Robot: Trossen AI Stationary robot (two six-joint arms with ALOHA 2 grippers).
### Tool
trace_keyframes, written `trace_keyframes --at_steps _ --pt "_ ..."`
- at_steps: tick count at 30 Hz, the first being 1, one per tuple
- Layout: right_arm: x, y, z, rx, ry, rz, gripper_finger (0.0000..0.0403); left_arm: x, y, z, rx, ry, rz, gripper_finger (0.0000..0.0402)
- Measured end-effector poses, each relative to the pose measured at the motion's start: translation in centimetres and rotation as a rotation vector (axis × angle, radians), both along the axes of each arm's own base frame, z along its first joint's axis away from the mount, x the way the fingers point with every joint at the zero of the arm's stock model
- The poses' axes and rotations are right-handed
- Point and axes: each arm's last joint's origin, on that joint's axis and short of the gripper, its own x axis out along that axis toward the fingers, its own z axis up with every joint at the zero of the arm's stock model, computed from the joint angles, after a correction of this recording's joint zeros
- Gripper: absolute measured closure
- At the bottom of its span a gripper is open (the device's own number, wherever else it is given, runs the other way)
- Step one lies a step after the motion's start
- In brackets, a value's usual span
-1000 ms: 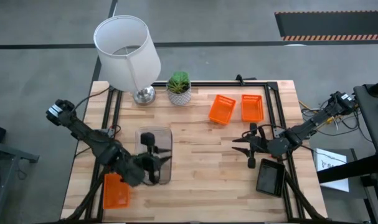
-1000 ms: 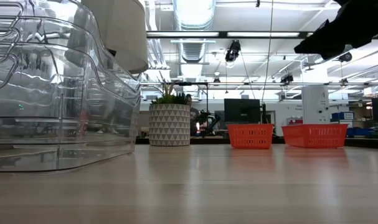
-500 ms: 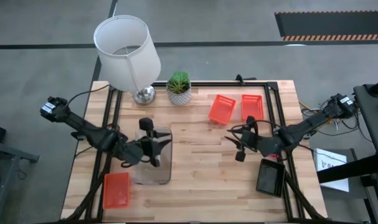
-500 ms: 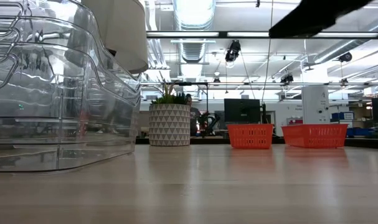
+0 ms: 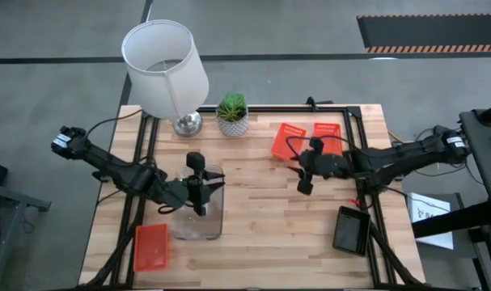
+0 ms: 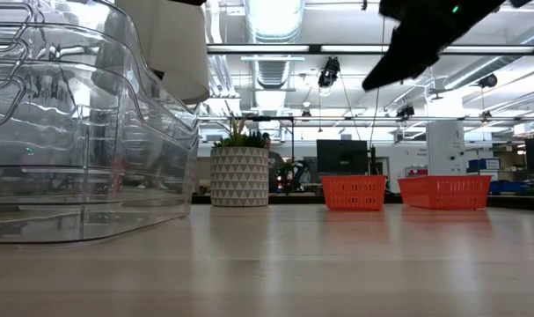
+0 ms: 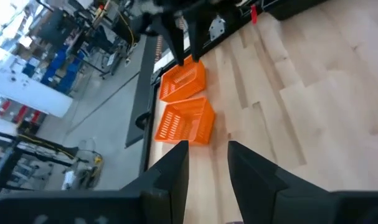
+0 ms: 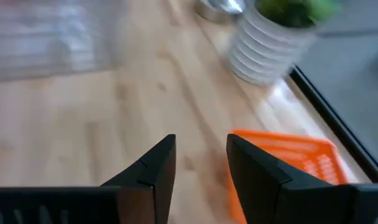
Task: Stack baskets by color
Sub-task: Stack the center orange bin on the left orange bin
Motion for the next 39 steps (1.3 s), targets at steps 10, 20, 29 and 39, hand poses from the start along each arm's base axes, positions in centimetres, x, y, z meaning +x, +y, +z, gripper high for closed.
trace_keyframes --at_steps 10,20,29,39 --pt "1.0 -4.9 -2.5 0.048 0.154 -0.095 0.0208 0.4 1.2 -1.0 0.004 -0.019 0.017 0.0307" --pt "3.1 -5.5 -7.3 0.039 0.384 -0.078 0.0200 -0.4 1.6 -0.3 0.051 -0.036 -0.003 0.0307" --pt "4.0 -5.6 -9.7 0.038 0.486 -0.078 0.0220 -0.6 1.7 0.1 0.046 -0.063 -0.004 0.0307" --pt "4.3 -5.7 -10.0 -0.003 0.495 -0.037 0.0360 -0.5 1.6 0.1 0.047 -0.067 -0.003 0.0307"
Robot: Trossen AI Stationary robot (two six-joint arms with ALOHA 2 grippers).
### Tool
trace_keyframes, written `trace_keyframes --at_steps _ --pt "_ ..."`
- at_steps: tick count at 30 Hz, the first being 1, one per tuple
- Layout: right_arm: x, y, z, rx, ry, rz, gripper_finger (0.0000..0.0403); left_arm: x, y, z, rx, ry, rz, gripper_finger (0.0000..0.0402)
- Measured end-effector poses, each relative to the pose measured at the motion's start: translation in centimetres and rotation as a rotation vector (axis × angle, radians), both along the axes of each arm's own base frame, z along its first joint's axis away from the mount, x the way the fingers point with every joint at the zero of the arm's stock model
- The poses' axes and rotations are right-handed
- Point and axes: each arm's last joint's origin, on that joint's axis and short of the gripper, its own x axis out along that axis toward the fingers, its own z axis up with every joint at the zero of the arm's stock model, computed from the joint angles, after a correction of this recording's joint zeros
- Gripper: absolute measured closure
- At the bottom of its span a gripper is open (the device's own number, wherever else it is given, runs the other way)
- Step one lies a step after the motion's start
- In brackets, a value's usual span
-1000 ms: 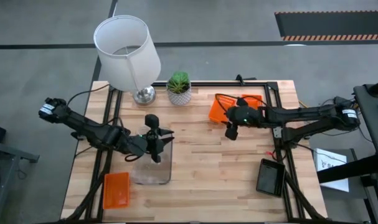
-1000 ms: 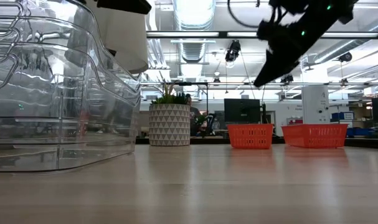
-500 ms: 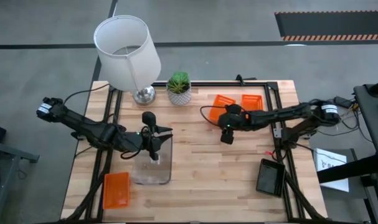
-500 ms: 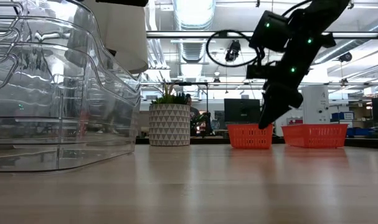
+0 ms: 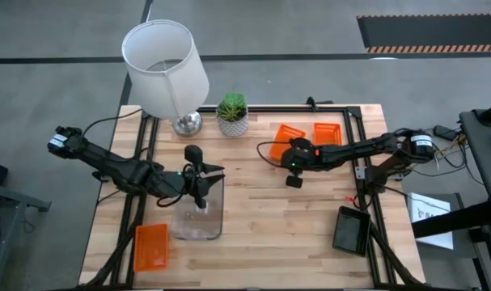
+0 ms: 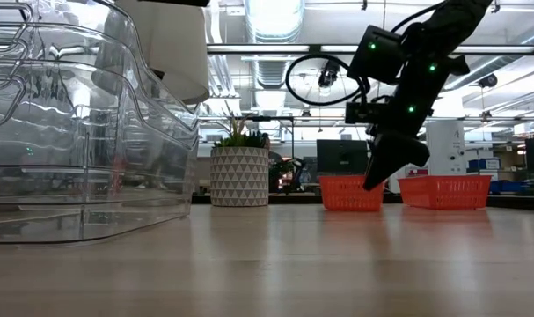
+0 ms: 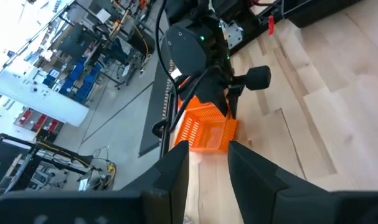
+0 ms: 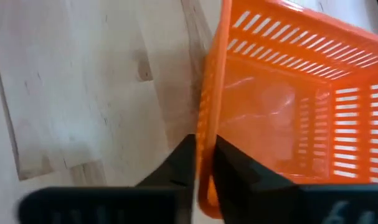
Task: Stack baskets by color
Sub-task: Stack the center orange bin on the left orange bin
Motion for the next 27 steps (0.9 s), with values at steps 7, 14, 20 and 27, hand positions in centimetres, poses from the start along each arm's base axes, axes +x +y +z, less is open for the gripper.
trace_keyframes --at_steps 7,14,20,27 --pt "-0.3 0.1 1.3 -0.019 -0.044 0.025 0.0392 0.6 -0.6 -0.4 -0.049 0.014 -0.121 0.0307" --pt "-1.2 1.0 4.3 -0.032 -0.167 0.053 0.0393 1.5 -0.8 -0.6 -0.071 -0.010 -0.151 0.0307" --pt "-1.7 3.4 5.8 -0.008 -0.247 0.117 0.0394 3.0 -1.2 -0.4 -0.116 -0.083 -0.203 0.0307" --pt "-1.8 6.9 7.2 0.104 -0.240 0.272 0.0394 5.1 -0.5 -1.1 -0.175 -0.047 -0.325 0.0307"
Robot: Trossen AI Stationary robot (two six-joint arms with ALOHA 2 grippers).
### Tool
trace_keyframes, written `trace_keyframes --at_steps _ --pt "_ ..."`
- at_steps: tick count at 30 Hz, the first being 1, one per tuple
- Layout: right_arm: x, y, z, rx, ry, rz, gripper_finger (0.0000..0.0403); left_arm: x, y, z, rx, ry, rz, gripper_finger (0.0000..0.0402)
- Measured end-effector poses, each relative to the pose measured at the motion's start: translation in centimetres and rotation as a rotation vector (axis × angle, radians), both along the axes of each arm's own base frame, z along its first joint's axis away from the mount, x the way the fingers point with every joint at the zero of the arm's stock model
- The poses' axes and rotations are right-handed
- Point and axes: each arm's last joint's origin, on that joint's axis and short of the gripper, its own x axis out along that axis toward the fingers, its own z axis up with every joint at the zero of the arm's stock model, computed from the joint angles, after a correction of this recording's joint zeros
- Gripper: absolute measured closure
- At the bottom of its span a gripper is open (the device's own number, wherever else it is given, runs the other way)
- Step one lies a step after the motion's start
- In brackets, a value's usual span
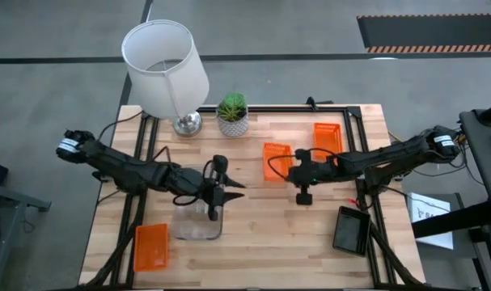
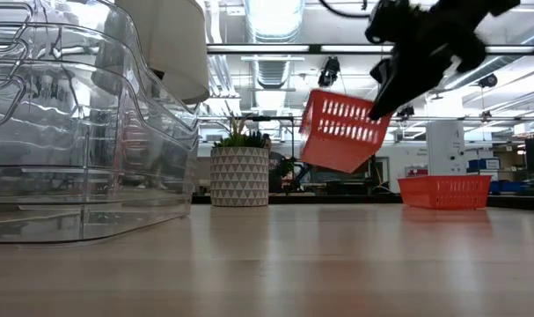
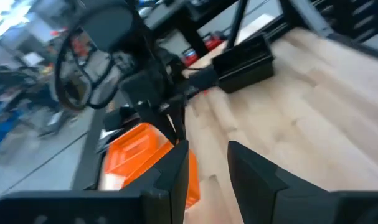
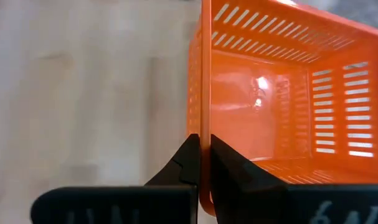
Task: Stack baskets by color
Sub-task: Stack the center orange bin on the left orange bin
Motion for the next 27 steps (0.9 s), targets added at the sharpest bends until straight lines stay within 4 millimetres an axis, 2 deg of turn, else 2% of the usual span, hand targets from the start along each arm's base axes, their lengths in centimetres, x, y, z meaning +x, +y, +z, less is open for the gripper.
trace_keyframes --at_steps 6,11,16,27 --pt "0.6 2.1 1.6 0.064 0.060 0.123 0.0394 1.9 1.0 -0.5 -0.125 -0.032 -0.120 0.0292" --pt "1.4 2.6 2.1 0.038 0.082 0.078 0.0394 3.5 1.2 -1.7 -0.176 -0.014 -0.134 0.0245" --pt "2.6 2.6 2.2 -0.011 0.093 0.018 0.0394 5.3 1.0 -2.8 -0.185 -0.078 -0.136 0.0211" --pt "5.5 3.1 2.6 -0.054 0.159 -0.042 0.0394 8.6 1.9 -5.3 -0.276 -0.028 -0.058 0.0211"
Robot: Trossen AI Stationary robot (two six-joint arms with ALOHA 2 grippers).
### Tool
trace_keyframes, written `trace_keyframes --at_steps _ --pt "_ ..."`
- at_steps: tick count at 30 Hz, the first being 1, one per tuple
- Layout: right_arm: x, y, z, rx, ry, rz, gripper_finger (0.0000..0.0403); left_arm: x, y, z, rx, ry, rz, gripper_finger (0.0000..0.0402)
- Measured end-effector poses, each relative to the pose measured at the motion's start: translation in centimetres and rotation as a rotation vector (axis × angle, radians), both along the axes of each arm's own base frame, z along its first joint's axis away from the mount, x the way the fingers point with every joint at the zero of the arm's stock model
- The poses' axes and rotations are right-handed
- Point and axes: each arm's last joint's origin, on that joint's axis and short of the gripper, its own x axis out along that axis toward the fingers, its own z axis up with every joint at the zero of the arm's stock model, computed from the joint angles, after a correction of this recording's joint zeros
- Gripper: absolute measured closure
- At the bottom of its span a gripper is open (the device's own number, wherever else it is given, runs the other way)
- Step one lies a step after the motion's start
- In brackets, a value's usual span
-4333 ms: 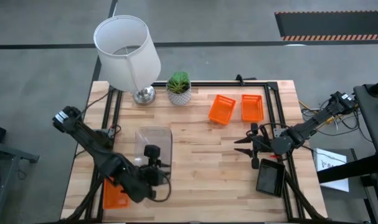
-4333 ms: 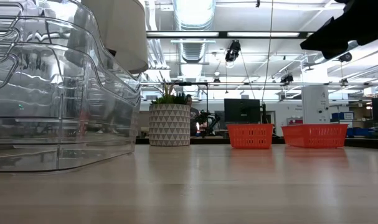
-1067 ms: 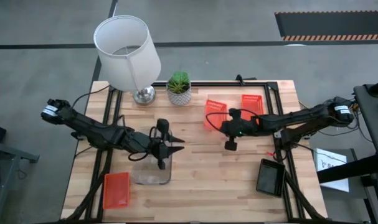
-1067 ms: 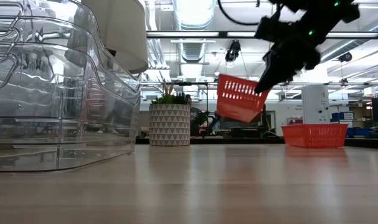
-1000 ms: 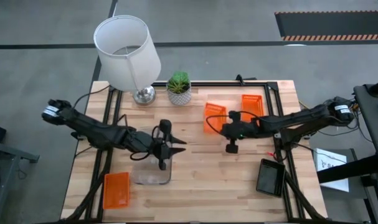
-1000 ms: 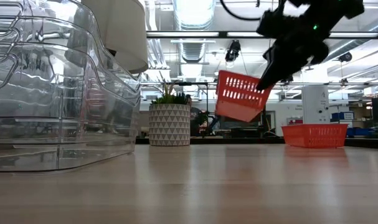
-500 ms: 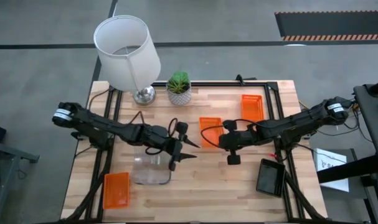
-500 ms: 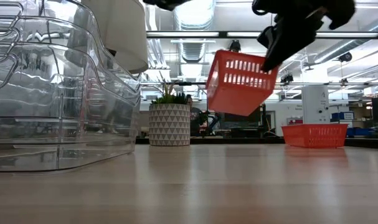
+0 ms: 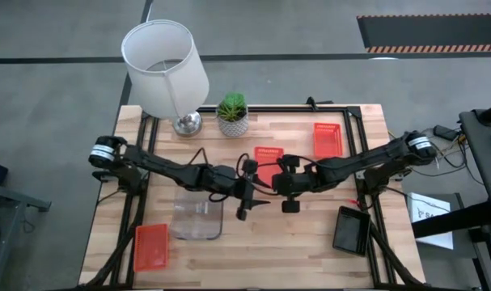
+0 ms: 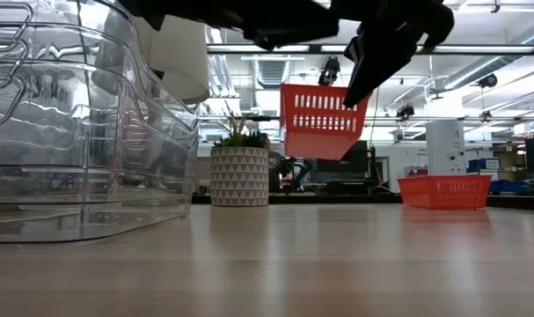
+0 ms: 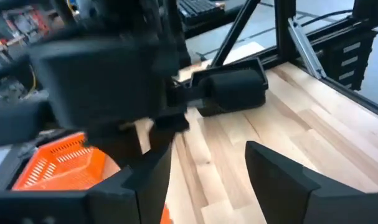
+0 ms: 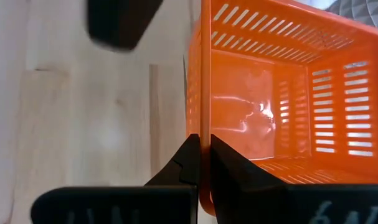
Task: Stack baskets by color
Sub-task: Stack the center orange bin on the left orange bin
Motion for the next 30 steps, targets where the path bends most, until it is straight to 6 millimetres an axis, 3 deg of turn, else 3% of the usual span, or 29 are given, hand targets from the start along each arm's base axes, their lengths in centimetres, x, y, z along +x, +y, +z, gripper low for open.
trace_keyframes --at_steps 17,30 --pt "-1.2 0.6 1.1 0.022 0.013 -0.017 0.0394 0.2 1.4 -1.6 -0.020 0.076 0.204 0.0236" --pt "-1.5 1.0 1.0 0.028 0.038 -0.015 0.0394 2.8 1.6 -3.5 0.009 0.133 0.213 0.0246"
